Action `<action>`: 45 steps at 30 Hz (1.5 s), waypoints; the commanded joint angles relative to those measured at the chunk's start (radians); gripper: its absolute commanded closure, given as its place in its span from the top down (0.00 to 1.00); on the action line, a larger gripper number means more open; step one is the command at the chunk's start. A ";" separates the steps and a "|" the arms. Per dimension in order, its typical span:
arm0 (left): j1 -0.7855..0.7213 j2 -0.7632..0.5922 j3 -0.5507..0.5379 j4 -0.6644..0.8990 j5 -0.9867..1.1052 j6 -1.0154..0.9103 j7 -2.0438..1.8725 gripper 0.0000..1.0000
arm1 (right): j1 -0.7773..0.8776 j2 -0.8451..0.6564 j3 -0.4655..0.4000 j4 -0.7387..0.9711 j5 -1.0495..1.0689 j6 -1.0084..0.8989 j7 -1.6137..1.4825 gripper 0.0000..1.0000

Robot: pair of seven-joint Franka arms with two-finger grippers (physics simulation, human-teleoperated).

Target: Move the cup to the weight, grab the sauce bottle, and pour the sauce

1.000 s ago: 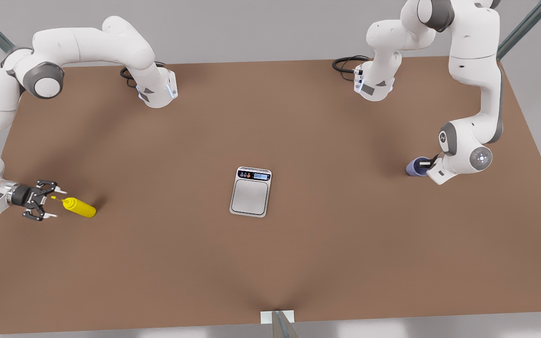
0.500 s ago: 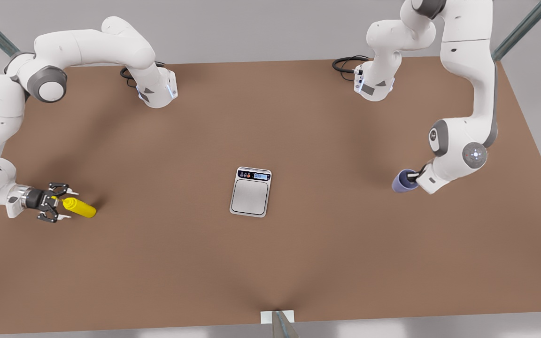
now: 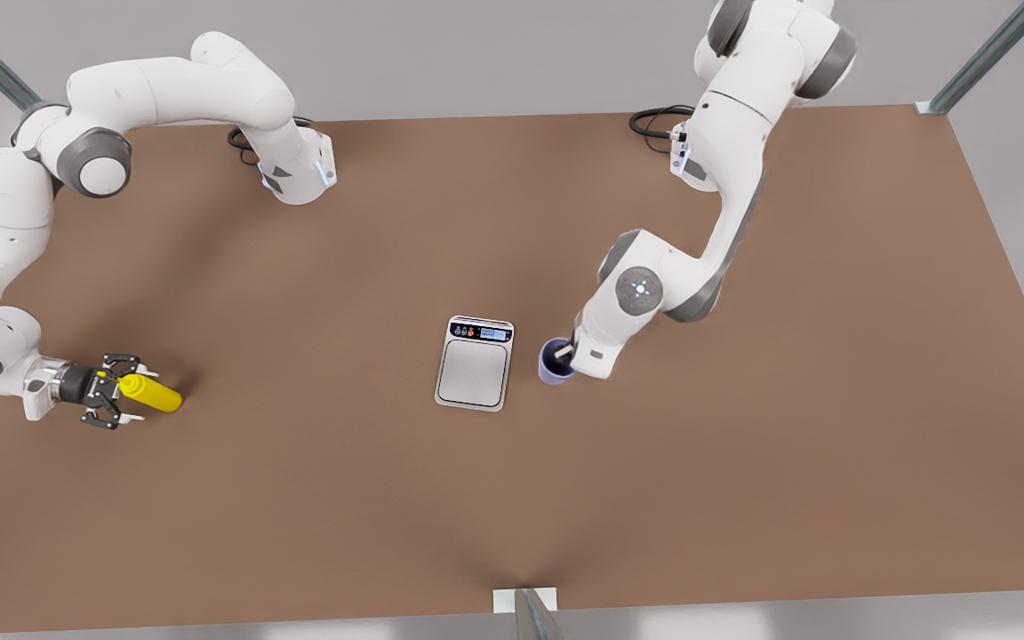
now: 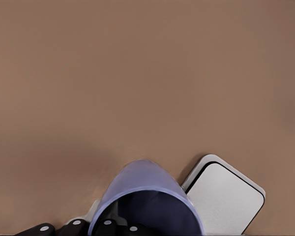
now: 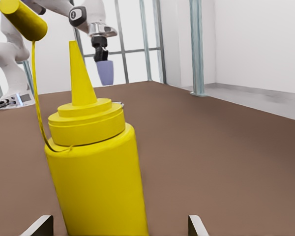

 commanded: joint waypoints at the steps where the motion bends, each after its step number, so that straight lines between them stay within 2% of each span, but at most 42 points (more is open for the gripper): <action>1: 0.002 0.004 -0.002 0.006 0.014 0.002 -0.005 0.21 | 0.000 0.000 0.000 0.000 0.000 -0.001 0.000 1.00; 4: -0.045 0.016 -0.021 0.043 0.013 0.000 -0.052 0.21 | 0.002 0.000 0.002 -0.014 0.005 0.001 0.000 1.00; 6: -0.062 0.079 -0.058 0.110 0.099 0.000 -0.138 0.21 | 0.002 0.000 0.003 -0.016 0.006 0.001 0.000 1.00; 11: -0.079 0.176 -0.071 0.233 0.134 0.002 -0.144 0.21 | 0.020 -0.003 0.003 -0.043 0.008 0.010 -0.002 1.00; 16: -0.082 0.216 -0.091 0.236 0.154 0.040 -0.141 0.21 | 0.032 -0.006 0.003 -0.046 0.008 0.010 0.002 0.99; 17: -0.082 0.216 -0.093 0.234 0.154 0.046 -0.143 0.21 | 0.035 -0.008 0.003 -0.046 0.006 0.010 0.005 0.79; 18: -0.083 0.217 -0.093 0.234 0.155 0.046 -0.143 0.21 | 0.037 -0.008 0.003 -0.046 0.006 0.010 0.003 0.66; 19: -0.083 0.231 -0.108 0.234 0.155 0.056 -0.140 0.21 | 0.038 -0.008 0.003 -0.046 0.006 0.012 0.002 0.58; 22: -0.083 0.246 -0.114 0.234 0.157 0.079 -0.138 0.21 | 0.038 -0.008 0.003 -0.046 0.006 0.012 -0.002 0.50; 25: -0.108 0.252 -0.113 0.234 0.154 0.079 -0.140 0.21 | 0.044 -0.008 0.003 -0.045 0.005 0.012 0.000 0.47; 26: -0.108 0.252 -0.113 0.234 0.154 0.079 -0.141 0.27 | 0.044 -0.009 0.003 -0.045 0.005 0.012 -0.002 0.47; 27: -0.108 0.252 -0.113 0.234 0.152 0.079 -0.143 0.37 | 0.044 -0.011 0.003 -0.045 0.005 0.012 0.000 0.46; 28: -0.108 0.252 -0.113 0.234 0.152 0.079 -0.144 0.64 | 0.044 -0.011 0.003 -0.045 0.003 0.012 0.000 0.46; 30: -0.108 0.252 -0.113 0.234 0.152 0.079 -0.144 0.64 | 0.044 -0.018 0.003 -0.045 -0.005 0.013 0.006 0.46; 33: -0.108 0.252 -0.111 0.234 0.152 0.079 -0.144 0.64 | 0.048 -0.118 0.009 -0.040 -0.048 0.021 0.041 0.46; 36: -0.108 0.252 -0.111 0.234 0.152 0.079 -0.143 0.64 | 0.120 -0.183 0.008 -0.034 -0.063 0.022 0.057 0.46; 37: -0.108 0.251 -0.111 0.234 0.151 0.079 -0.146 0.75 | 0.147 -0.222 0.006 -0.033 -0.080 0.022 0.074 0.46; 38: -0.108 0.251 -0.111 0.234 0.152 0.079 -0.146 1.00 | 0.196 -0.255 0.002 -0.028 -0.095 0.027 0.103 0.46; 42: -0.111 0.234 -0.111 0.234 0.151 0.074 -0.164 1.00 | 0.347 -0.387 0.008 -0.065 -0.164 0.141 0.193 0.46; 45: -0.111 0.197 -0.111 0.233 0.148 0.031 -0.176 1.00 | 0.420 -0.491 0.008 -0.169 -0.192 0.217 0.251 0.47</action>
